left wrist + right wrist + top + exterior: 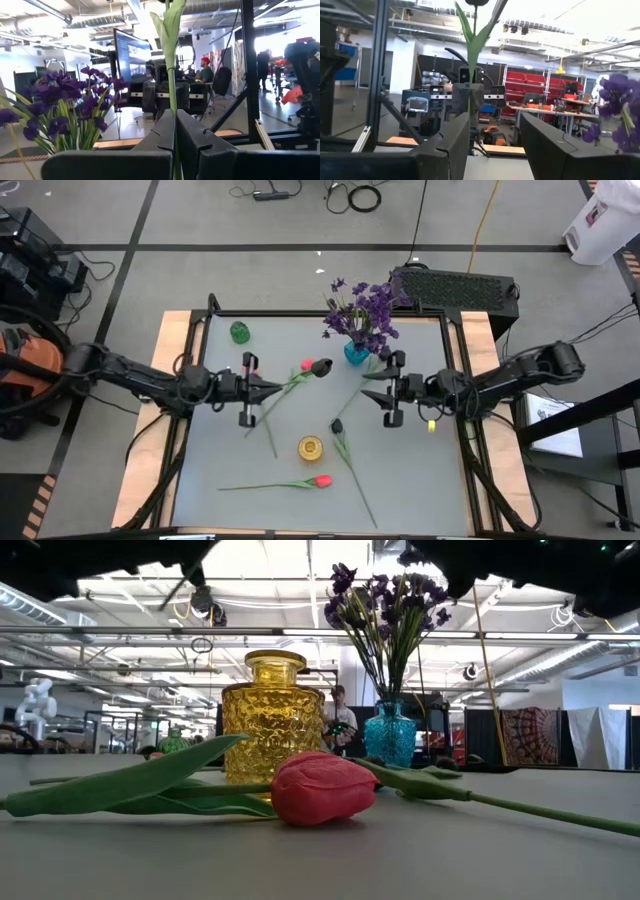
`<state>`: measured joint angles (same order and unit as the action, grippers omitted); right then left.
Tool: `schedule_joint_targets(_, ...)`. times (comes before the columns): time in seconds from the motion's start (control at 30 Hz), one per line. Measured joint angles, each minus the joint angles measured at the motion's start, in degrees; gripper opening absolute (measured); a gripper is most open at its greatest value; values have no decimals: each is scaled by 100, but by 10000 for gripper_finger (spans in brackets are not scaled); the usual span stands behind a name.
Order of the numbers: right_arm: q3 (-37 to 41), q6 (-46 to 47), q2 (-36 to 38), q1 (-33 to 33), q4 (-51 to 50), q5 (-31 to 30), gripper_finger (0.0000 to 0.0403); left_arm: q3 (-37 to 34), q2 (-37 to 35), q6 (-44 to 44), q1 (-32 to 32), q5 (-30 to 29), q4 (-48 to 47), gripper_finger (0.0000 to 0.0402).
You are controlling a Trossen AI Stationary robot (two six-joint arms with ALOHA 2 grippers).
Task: Sort flowers into vase by color
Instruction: Put the bottom right black flower into the green vase
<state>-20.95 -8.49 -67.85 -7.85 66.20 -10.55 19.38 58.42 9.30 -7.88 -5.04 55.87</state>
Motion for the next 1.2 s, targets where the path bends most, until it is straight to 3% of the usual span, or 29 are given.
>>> schedule_joint_targets(0.27, -497, 171, -596, 78, 91, 40, 164, 28, 989, -284, 295, 417, 1168, 8)
schedule_joint_targets(0.83, -1609, 334, -1972, 76, 78, 42, 164, 721, 1997, -431, 343, 689, 1227, 9)
schedule_joint_targets(1.2, -1899, 389, -2003, 63, 98, 334, 164, 923, 2263, -448, 341, 842, 1236, 9)
